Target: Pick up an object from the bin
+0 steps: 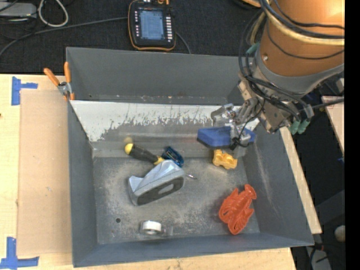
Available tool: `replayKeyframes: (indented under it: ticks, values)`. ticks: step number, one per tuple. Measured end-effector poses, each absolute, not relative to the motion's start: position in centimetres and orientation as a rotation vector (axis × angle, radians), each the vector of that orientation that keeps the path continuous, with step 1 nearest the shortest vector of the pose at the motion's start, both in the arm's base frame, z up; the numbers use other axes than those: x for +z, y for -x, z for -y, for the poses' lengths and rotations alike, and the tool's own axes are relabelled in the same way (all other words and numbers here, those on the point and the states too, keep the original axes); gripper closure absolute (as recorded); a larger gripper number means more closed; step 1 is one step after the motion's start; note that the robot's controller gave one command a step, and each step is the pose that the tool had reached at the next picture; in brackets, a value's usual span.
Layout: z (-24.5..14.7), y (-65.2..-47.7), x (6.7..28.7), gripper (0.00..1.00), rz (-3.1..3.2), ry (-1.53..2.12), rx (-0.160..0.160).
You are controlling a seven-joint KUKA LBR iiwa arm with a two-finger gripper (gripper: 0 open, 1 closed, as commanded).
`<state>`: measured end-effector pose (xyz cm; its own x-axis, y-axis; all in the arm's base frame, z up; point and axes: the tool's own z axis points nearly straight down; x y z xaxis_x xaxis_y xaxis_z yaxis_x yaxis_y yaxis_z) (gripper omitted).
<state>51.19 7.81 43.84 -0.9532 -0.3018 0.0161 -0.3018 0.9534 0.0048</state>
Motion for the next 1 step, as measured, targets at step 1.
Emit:
replayKeyframes:
  ticks: [1]
  values:
    - [-8.48, -50.11, 46.57, 0.0, 3.123, -0.089, 0.001]
